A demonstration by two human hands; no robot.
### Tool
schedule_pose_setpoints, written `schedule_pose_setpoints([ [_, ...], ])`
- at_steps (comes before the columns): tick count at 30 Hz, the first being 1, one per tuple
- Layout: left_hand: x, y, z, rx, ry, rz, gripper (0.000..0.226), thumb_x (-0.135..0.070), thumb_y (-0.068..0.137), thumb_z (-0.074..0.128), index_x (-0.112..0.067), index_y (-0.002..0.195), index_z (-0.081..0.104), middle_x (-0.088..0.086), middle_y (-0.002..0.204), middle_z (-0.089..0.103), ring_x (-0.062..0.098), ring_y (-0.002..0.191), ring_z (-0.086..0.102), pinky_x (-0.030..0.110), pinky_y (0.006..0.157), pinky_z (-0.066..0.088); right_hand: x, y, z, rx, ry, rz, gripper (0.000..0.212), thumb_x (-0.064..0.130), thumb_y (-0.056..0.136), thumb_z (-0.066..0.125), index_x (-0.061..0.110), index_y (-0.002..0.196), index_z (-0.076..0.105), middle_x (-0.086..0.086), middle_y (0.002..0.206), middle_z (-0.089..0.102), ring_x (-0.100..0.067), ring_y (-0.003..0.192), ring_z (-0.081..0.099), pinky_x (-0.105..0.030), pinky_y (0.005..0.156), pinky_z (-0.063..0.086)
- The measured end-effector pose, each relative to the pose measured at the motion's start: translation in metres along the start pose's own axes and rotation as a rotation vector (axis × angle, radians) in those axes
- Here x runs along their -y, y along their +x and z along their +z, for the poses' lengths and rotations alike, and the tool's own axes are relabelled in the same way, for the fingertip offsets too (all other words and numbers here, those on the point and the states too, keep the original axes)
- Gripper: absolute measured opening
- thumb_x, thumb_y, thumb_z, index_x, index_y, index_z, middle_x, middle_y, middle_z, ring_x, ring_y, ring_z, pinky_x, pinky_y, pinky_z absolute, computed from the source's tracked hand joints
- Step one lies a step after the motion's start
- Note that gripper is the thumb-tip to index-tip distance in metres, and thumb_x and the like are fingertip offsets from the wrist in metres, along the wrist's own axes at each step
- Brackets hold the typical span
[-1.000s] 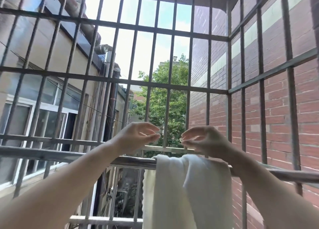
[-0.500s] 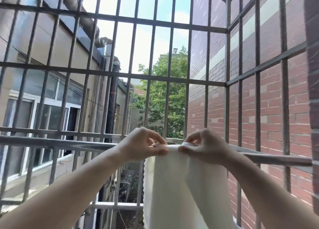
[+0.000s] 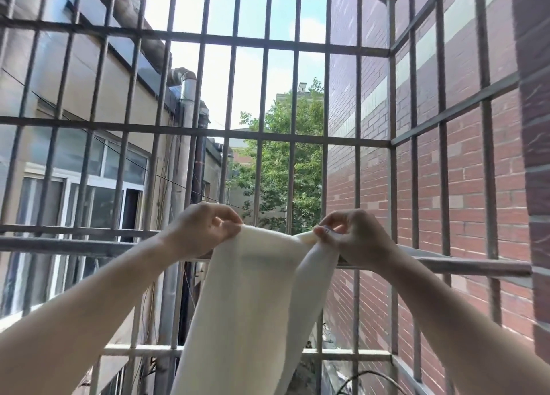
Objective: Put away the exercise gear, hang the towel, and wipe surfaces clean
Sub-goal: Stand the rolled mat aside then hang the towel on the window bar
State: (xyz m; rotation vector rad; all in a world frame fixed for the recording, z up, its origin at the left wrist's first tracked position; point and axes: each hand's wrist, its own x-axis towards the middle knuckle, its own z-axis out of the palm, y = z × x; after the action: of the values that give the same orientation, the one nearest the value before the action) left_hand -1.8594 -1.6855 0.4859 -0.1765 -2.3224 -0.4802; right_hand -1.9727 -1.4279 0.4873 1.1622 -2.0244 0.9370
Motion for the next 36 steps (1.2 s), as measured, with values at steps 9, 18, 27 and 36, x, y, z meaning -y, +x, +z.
schedule_pose_setpoints([
  [9,-0.039,0.005,0.049,0.001,-0.022,0.045,0.031,-0.043,0.083,0.064,-0.028,0.111,0.061,-0.011,0.098,0.066,0.003,0.089,0.064,0.029,0.08,0.055,0.003,0.0,0.005,-0.035,0.003,0.048,0.013,0.032,0.076,0.074,0.02,0.082,0.076,0.006,0.072,0.07,-0.007,0.068,0.065,-0.026,0.059,0.056],
  [18,-0.048,0.002,0.068,-0.088,0.069,0.001,0.02,-0.049,0.08,0.066,-0.036,0.094,0.07,-0.012,0.097,0.068,0.006,0.086,0.064,0.026,0.072,0.053,-0.013,-0.003,0.0,-0.1,-0.139,0.074,0.015,0.026,0.084,0.067,0.013,0.09,0.073,0.0,0.081,0.068,-0.012,0.072,0.06,-0.017,0.058,0.04],
  [27,-0.023,-0.008,0.044,-0.111,0.04,-0.054,0.008,-0.041,0.079,0.069,-0.033,0.082,0.07,-0.027,0.069,0.055,-0.008,0.066,0.054,0.015,0.061,0.04,-0.04,-0.014,-0.031,-0.066,-0.09,0.181,0.009,0.023,0.082,0.07,0.015,0.086,0.072,-0.001,0.082,0.071,-0.016,0.075,0.066,-0.035,0.071,0.056],
  [36,-0.037,-0.002,0.066,-0.021,0.112,-0.006,0.029,-0.058,0.083,0.054,-0.042,0.105,0.065,-0.012,0.097,0.07,0.006,0.09,0.065,0.031,0.079,0.055,-0.006,-0.016,0.001,0.132,-0.092,-0.046,0.024,0.04,0.075,0.074,0.024,0.093,0.072,0.014,0.082,0.064,0.002,0.07,0.059,-0.008,0.06,0.045],
])
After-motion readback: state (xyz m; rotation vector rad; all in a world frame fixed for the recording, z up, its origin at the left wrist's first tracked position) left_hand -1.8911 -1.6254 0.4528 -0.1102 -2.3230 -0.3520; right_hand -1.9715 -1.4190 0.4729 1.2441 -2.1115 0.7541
